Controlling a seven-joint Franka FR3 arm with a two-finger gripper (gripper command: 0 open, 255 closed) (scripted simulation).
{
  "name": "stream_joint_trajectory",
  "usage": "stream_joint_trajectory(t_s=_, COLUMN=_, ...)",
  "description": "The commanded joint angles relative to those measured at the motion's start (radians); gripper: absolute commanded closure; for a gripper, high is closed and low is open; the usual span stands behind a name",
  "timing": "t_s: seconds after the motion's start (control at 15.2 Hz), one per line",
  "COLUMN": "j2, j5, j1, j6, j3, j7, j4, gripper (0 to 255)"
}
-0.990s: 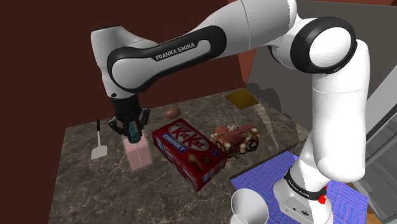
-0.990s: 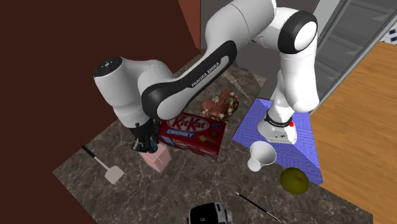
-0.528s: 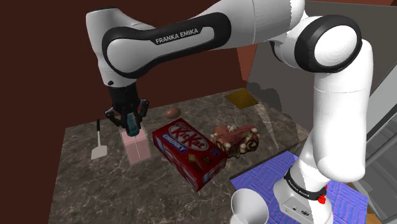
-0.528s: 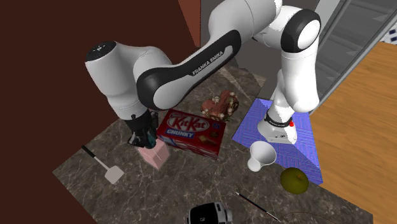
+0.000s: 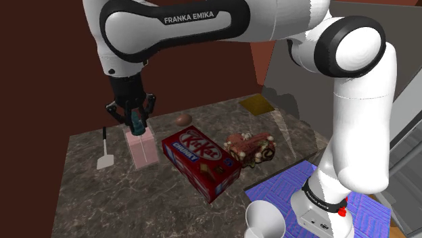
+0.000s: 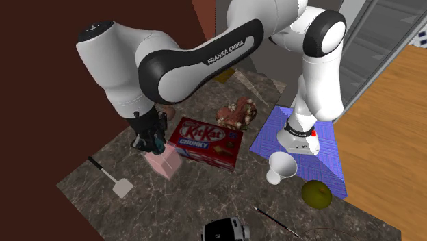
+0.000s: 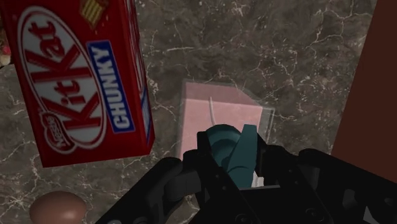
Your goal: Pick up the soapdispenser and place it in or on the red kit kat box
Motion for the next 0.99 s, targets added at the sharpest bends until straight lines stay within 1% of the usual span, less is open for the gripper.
stream_joint_trajectory(t_s=0.0, j2=-0.002, j5=0.001, j1=0.001, j6=-0.027, j3=0.001, j7=0.0, j4=0.025, gripper=255)
stream_joint_trajectory(t_s=0.79, j2=0.03, j5=-0.012, j1=0.031, j6=-0.199, j3=0.003, j7=0.009, j4=0.23, gripper=255)
stream_joint_trajectory(t_s=0.92, j2=-0.069, j5=0.028, j1=-0.019, j6=-0.174, j3=0.007, j7=-0.019, j4=0.11, gripper=255)
